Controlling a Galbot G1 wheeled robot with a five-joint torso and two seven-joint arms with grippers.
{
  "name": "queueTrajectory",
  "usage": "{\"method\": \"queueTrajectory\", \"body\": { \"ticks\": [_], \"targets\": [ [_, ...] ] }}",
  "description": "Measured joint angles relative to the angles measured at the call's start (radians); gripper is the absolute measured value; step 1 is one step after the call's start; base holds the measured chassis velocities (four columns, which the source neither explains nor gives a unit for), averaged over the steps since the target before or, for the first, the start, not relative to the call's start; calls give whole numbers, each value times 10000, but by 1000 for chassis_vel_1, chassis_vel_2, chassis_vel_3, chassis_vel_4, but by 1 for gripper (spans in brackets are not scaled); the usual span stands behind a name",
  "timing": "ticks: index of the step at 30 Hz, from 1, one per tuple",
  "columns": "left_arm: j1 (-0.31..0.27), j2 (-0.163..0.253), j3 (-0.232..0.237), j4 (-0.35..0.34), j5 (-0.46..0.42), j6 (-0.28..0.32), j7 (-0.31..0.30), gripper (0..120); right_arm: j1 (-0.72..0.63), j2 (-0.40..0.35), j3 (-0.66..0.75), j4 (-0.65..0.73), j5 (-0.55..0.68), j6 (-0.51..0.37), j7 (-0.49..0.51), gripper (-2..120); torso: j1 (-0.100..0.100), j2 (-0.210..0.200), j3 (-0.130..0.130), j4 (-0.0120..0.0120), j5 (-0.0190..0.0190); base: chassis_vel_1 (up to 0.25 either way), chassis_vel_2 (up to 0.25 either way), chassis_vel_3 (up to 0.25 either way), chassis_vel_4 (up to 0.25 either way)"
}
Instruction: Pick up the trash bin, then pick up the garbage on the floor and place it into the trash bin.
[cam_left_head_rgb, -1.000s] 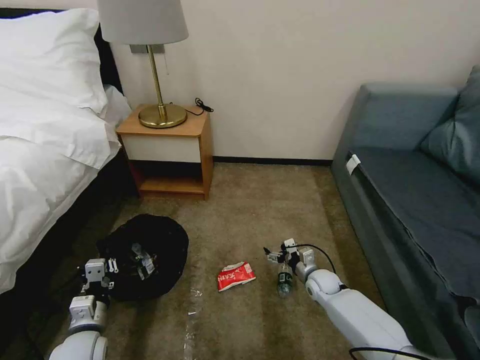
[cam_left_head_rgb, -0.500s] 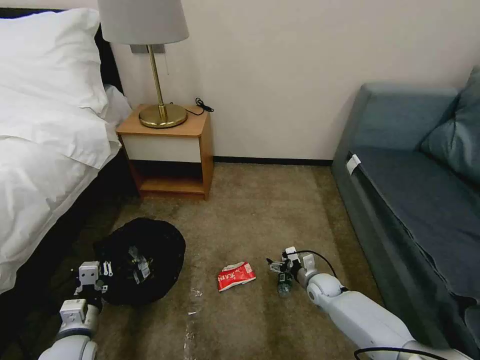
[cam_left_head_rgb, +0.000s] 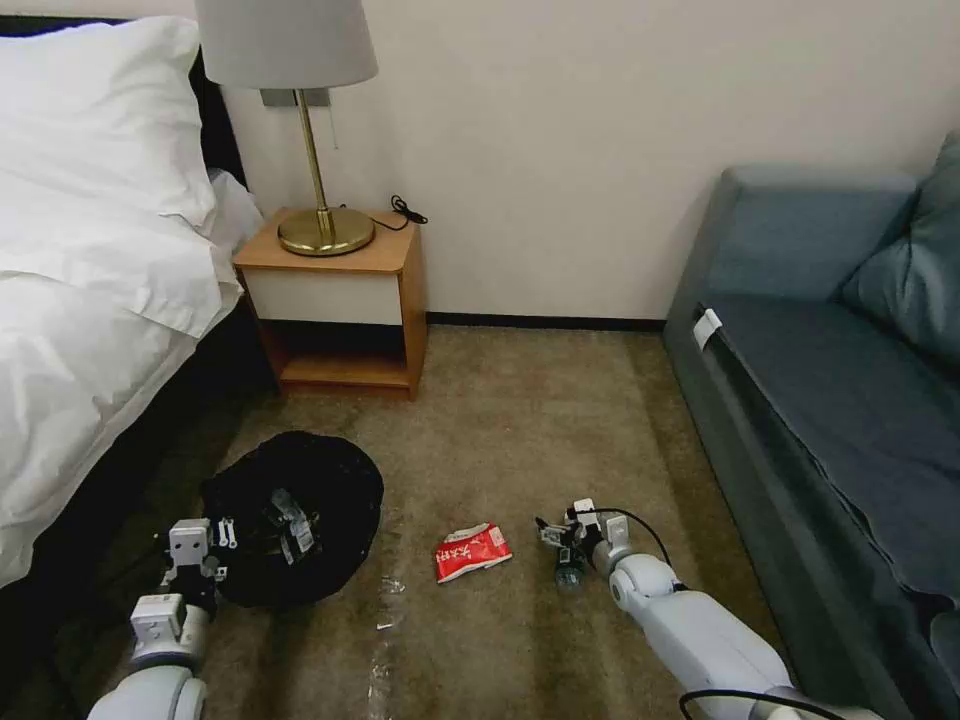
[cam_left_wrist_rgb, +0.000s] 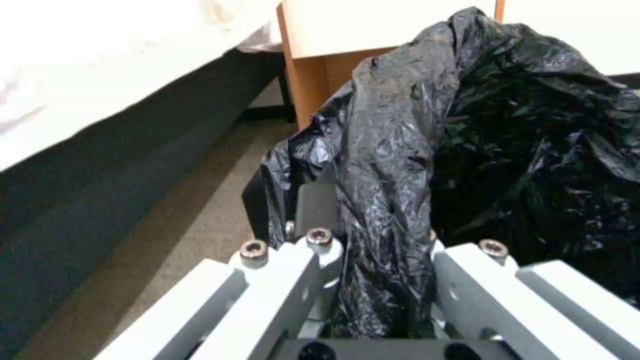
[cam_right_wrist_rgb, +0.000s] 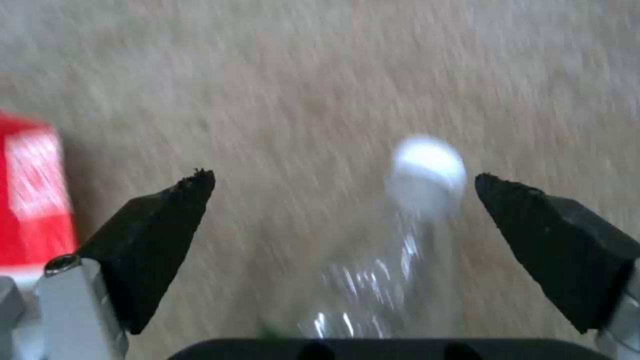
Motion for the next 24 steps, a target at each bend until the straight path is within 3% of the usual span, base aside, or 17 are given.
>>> {"method": "queueTrajectory", "body": {
  "ticks": [12,24],
  "targets": [
    [302,-151,15,-168,135,-150,10,4,-349,433,1371,-924,-804,558,-661,100,0,0,-1,3,2,0,0,0,0],
    [347,-458,276,-216,503,-209,16,4,-610,468,1974,-1126,-846,651,-1181,100,-1,1,-2,2,-1,0,0,0,0]
  ]
}}
